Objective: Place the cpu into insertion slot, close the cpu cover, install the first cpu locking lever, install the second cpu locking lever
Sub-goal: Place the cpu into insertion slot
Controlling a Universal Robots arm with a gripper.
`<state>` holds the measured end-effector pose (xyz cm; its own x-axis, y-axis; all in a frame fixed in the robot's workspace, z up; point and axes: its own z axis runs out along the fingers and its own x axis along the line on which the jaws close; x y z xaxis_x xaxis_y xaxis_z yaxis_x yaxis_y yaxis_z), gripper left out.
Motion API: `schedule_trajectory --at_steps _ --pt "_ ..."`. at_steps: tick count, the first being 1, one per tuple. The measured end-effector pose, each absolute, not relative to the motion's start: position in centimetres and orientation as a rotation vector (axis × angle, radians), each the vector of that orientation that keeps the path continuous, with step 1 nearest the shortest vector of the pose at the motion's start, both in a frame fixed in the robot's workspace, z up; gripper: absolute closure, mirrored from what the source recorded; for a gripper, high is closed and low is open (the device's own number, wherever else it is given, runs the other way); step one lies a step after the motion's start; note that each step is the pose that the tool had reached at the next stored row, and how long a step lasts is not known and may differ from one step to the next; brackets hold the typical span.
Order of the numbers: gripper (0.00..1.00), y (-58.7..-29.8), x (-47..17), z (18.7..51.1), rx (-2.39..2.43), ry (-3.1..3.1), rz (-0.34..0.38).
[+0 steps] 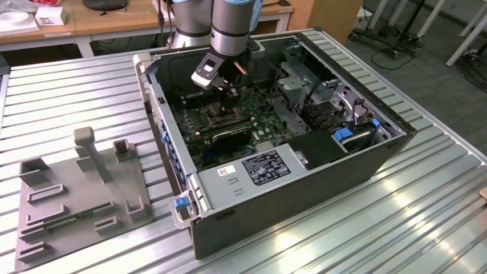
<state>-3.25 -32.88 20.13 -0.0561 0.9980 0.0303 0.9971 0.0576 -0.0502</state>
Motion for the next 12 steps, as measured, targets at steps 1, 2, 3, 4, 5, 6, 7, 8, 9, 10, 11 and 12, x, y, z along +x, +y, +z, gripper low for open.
schedule_trajectory --at_steps 1,2,3,4,5,6,7,8,9,10,11,12 --pt "0.46 -32.88 -3.25 20.13 -2.108 -2.253 0.024" --pt "0.46 -32.89 -3.25 20.13 -2.105 -2.256 0.024" --pt "0.46 -32.89 -3.25 20.13 -2.104 -2.256 0.024" --pt "0.46 -32.89 -3.26 20.13 -2.104 -2.257 0.024" --pt "0.46 -32.89 -3.29 20.13 -2.106 -2.258 0.020" --pt "0.46 -32.89 -3.36 20.12 -2.111 -2.263 0.011" --pt "0.46 -32.89 -3.44 20.12 -2.115 -2.269 0.001" --pt "0.46 -32.89 -3.53 20.11 -2.119 -2.273 -0.008" --pt "0.46 -32.89 -3.56 20.10 -2.120 -2.274 -0.011" --pt "0.46 -32.89 -3.57 20.10 -2.121 -2.274 -0.011" --pt "0.46 -32.89 -3.57 20.10 -2.125 -2.271 -0.011" --pt "0.46 -32.89 -3.57 20.10 -2.134 -2.262 -0.011"
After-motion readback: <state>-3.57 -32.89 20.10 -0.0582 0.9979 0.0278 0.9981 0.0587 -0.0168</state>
